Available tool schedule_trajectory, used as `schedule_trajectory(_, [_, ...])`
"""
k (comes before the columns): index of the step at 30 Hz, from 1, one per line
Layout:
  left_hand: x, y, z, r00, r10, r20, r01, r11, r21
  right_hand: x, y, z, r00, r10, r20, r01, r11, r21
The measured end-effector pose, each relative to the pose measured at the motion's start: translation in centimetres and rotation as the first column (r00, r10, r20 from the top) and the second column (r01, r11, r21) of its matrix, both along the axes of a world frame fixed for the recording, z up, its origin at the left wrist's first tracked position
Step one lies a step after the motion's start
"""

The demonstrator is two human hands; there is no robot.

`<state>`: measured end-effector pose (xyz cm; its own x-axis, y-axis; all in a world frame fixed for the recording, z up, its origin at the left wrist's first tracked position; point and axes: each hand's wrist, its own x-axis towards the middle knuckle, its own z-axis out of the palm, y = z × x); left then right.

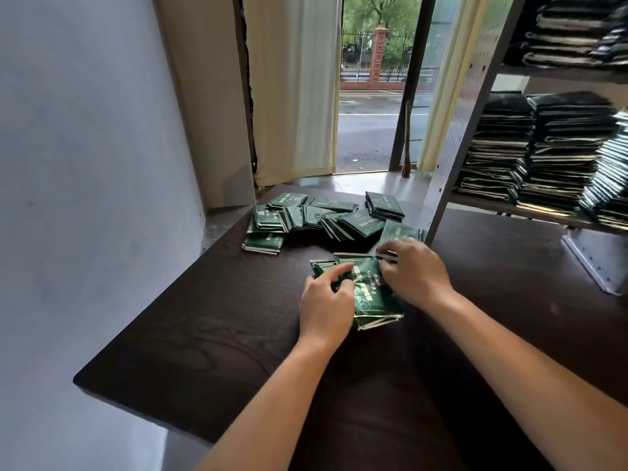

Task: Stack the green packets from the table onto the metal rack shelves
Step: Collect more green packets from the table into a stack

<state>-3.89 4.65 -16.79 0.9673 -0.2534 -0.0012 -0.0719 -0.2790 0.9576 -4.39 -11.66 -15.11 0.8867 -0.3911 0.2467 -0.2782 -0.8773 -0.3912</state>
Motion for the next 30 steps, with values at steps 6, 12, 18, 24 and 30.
schedule_trajectory(6, [-0.1, 0.0, 0.1, 0.998, 0.058, -0.001, -0.058, 0.998, 0.027, 3.4, -0.1, -0.7, 0.932, 0.0, -0.361, -0.013, 0.999, -0.033])
schedule_trajectory(12, [0.1, 0.7, 0.5, 0.98, 0.198, 0.03, -0.199, 0.98, 0.026, 0.7, 1.5, -0.3, 0.968, -0.057, -0.242, -0.019, 0.953, -0.303])
schedule_trajectory(18, [0.0, 0.5, 0.4, 0.978, 0.205, 0.043, -0.207, 0.976, 0.068, -1.4, 2.7, 0.0, 0.982, -0.113, -0.149, 0.078, 0.972, -0.223])
schedule_trajectory(24, [0.0, 0.5, 0.3, 0.98, 0.184, 0.069, -0.188, 0.981, 0.053, -1.3, 3.0, 0.0, 0.957, -0.135, -0.257, 0.088, 0.978, -0.187])
schedule_trajectory(30, [0.1, 0.6, 0.2, 0.982, 0.173, 0.073, -0.176, 0.983, 0.043, -2.5, 3.2, 1.2, 0.975, -0.1, -0.199, 0.065, 0.983, -0.172])
